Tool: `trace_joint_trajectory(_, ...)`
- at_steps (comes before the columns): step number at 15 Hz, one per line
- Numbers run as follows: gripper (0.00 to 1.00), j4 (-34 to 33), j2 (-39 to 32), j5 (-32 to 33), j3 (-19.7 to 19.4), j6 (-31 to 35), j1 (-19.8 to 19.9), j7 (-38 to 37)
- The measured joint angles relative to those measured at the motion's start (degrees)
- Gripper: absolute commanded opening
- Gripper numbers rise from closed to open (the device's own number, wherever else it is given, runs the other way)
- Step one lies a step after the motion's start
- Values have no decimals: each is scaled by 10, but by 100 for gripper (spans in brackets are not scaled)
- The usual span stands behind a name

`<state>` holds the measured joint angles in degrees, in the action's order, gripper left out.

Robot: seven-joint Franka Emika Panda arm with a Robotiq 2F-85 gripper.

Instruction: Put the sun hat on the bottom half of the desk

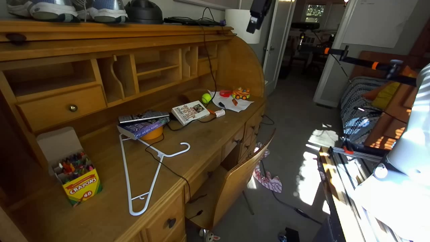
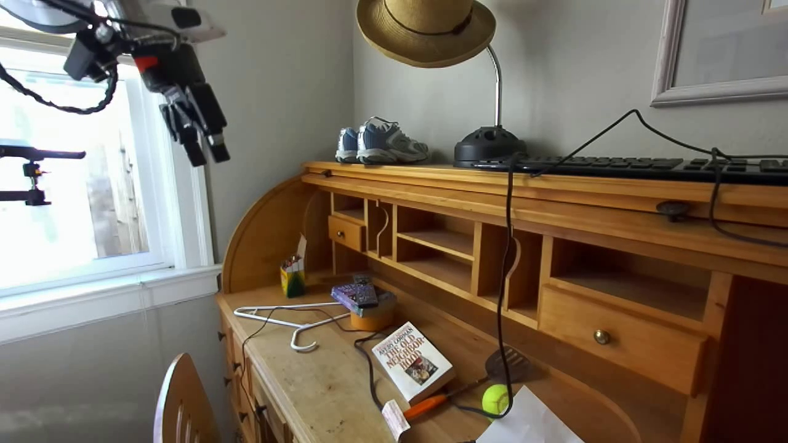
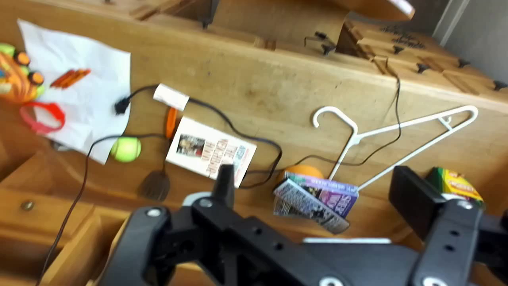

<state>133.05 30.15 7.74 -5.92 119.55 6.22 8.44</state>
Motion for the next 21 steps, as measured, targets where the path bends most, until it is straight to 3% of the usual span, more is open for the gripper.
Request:
trace_joint_trajectory(9, 100, -189, -68, 201, 61, 116, 11, -14)
trace_joint_trajectory(13, 100, -245, -100, 274, 66, 213, 12, -14)
trace_joint_trajectory(21, 100, -250, -104, 276, 65, 219, 12, -14)
